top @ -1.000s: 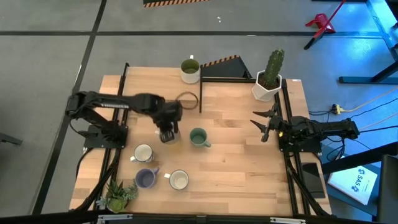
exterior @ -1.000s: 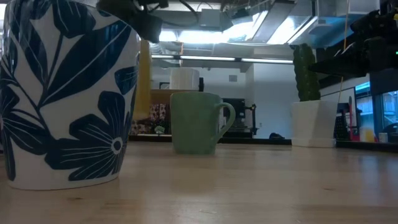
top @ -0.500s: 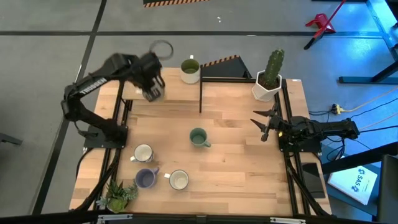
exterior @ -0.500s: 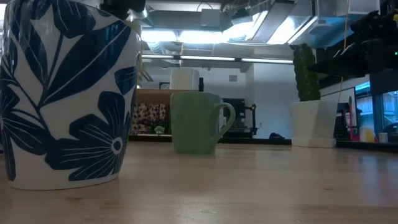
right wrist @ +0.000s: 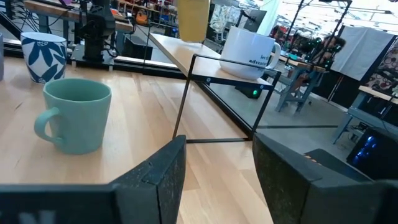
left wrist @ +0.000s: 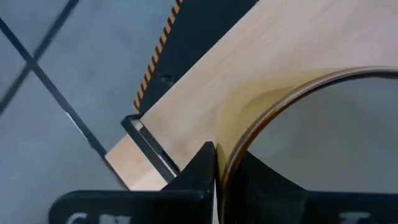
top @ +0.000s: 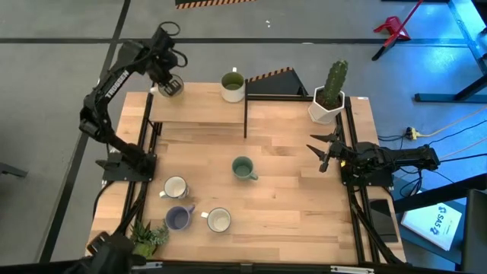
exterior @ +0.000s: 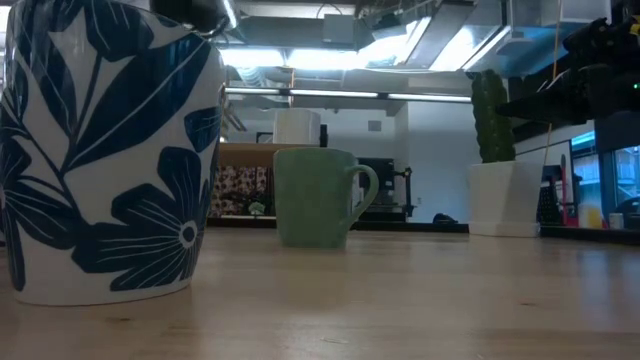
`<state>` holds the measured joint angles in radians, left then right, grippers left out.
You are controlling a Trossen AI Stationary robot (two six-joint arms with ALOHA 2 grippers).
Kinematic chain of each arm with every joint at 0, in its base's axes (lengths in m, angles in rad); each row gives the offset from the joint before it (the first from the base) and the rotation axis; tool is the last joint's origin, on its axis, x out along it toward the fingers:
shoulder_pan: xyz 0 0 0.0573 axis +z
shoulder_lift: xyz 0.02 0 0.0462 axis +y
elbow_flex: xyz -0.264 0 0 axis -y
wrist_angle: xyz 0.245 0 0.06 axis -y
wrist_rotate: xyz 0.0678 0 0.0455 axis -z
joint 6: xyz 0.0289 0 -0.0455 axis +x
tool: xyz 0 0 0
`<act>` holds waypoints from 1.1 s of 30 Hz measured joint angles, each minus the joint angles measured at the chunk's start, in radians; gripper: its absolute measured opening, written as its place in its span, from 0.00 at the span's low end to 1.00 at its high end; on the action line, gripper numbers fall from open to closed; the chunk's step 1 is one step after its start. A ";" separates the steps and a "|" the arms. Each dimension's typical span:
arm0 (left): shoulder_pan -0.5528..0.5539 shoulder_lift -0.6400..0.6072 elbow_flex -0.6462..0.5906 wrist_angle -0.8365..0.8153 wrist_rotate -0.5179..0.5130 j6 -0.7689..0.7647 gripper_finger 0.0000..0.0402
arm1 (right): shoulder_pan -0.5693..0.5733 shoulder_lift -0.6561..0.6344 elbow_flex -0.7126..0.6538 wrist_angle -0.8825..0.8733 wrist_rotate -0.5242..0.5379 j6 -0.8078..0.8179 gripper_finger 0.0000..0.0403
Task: Place coffee mugs
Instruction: Put the yellow mug on the shelf
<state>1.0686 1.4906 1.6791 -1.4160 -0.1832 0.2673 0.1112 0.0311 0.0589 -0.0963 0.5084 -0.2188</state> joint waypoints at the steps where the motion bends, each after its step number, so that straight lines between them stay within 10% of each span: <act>1: 0.017 0.010 0.000 -0.006 0.006 0.003 0.04 | 0.000 0.000 0.000 0.000 0.000 0.000 0.44; 17: 0.097 0.080 0.004 0.027 0.071 0.120 0.05 | 0.000 0.000 0.000 0.000 0.005 0.000 0.44; 33: 0.063 0.087 0.073 0.079 -0.068 0.053 0.39 | 0.000 0.000 0.000 0.001 0.024 0.002 0.44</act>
<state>1.1313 1.5772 1.7525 -1.3367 -0.2515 0.3201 0.1112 0.0315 0.0589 -0.0956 0.5323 -0.2165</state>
